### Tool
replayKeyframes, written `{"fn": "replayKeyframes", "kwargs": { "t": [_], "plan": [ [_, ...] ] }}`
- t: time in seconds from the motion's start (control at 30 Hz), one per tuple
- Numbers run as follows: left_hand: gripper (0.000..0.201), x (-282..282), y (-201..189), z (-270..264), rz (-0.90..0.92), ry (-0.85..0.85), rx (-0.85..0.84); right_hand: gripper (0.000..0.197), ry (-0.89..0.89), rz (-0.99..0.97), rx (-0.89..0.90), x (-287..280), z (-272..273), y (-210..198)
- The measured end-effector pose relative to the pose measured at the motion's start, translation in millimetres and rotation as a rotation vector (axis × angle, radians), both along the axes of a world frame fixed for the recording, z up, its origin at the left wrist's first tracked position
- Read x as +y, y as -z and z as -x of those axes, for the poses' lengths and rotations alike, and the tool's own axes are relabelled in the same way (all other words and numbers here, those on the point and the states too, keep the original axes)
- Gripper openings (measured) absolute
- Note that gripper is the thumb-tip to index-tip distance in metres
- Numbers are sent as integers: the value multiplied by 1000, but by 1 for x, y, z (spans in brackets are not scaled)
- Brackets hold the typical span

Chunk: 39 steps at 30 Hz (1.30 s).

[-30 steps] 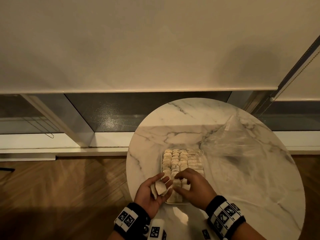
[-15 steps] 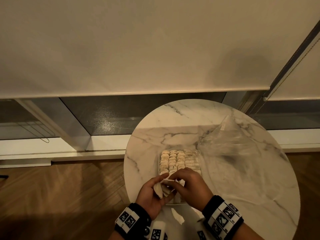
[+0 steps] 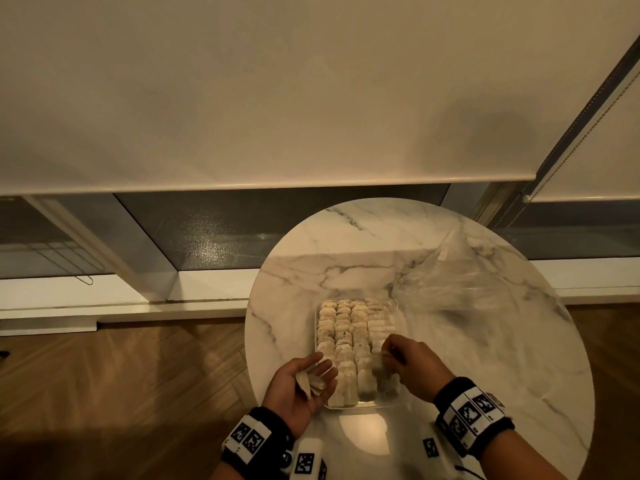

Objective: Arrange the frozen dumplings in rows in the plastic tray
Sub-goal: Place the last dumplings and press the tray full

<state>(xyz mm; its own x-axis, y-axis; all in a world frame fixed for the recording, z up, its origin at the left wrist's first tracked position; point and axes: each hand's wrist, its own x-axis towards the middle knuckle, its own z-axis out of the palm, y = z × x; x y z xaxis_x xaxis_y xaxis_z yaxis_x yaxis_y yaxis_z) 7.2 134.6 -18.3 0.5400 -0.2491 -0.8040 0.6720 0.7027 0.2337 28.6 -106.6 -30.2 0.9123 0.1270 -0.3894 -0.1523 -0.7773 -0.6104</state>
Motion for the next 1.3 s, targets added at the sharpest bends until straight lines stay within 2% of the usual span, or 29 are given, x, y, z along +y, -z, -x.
{"fn": "replayKeyframes", "kwargs": {
  "t": [0.13,0.23,0.37,0.43,0.47,0.57,0.67,0.8,0.87,0.97,1.1,1.3],
  "plan": [
    [26,-2,-3,1,-9,-3,1,9,-105,51,180,13,-2,22],
    [27,-2,-4,2,-17,-13,2,8,-167,122,221,23,-3,35],
    [30,-1,-5,4,-29,-24,-3,20,-158,169,153,30,-3,44],
    [31,0,-5,5,-40,-20,-7,10,-154,193,129,30,-1,43],
    [32,0,-6,6,-42,-19,-8,12,-152,207,104,30,1,42],
    [34,0,-6,7,-43,-27,-10,30,-108,228,-6,28,7,34],
    [36,-1,-5,8,-49,-28,-21,27,-79,165,-177,31,14,14],
    [40,-5,-6,8,-60,-28,-37,24,-172,-148,-278,44,23,-17],
    [40,-7,-8,8,-31,-25,-56,29,-271,-222,-316,53,27,-28],
    [41,-11,-13,7,-1,-1,-99,34,-359,-172,-384,63,30,-27],
    [53,-14,-14,5,10,30,-118,29,-358,-85,-403,67,28,-21],
    [32,-16,-26,9,40,97,-198,21,-219,-193,-388,65,25,-30]
  ]
}}
